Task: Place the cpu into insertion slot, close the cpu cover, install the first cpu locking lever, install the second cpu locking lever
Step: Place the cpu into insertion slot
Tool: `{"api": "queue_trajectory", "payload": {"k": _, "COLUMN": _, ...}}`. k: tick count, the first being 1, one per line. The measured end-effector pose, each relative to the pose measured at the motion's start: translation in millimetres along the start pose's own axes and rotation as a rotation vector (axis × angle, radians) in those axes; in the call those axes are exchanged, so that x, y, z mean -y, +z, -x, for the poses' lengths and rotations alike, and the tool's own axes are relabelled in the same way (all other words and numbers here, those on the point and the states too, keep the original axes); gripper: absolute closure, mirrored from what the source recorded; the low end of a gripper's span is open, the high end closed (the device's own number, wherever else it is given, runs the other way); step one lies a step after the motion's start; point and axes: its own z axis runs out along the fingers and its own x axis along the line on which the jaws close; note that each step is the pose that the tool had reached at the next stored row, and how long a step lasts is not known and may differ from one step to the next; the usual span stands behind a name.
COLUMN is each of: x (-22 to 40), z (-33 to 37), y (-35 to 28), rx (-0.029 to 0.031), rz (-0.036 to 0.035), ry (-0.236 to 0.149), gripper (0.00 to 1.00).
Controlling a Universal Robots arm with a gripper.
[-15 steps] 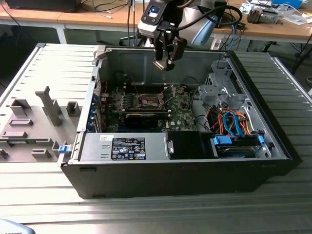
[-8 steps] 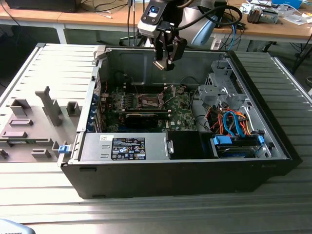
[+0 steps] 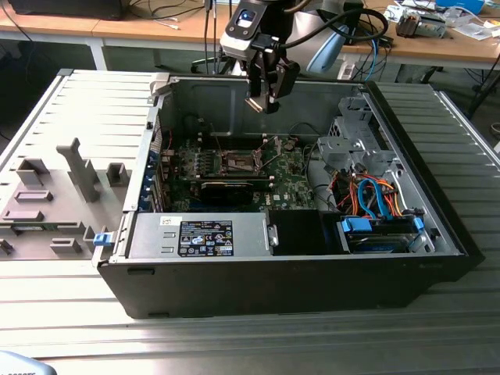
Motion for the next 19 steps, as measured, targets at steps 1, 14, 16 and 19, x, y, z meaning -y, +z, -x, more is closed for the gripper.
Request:
{"api": "queue_trajectory", "payload": {"k": 1, "x": 0.0, "z": 0.0, "y": 0.0, "rx": 0.0003, "rz": -0.0002, "ry": 0.001, "gripper": 0.45}}
{"api": "queue_trajectory", "payload": {"k": 14, "x": 0.0, "z": 0.0, "y": 0.1, "rx": 0.0053, "rz": -0.0031, "ry": 0.014, "gripper": 0.45}}
{"api": "queue_trajectory", "payload": {"k": 16, "x": 0.0, "z": 0.0, "y": 0.1, "rx": 0.0058, "rz": -0.0034, "ry": 0.015, "gripper": 0.45}}
{"api": "queue_trajectory", "payload": {"k": 19, "x": 0.0, "z": 0.0, "y": 0.2, "rx": 0.0072, "rz": -0.0042, "ry": 0.019, "gripper": 0.45}}
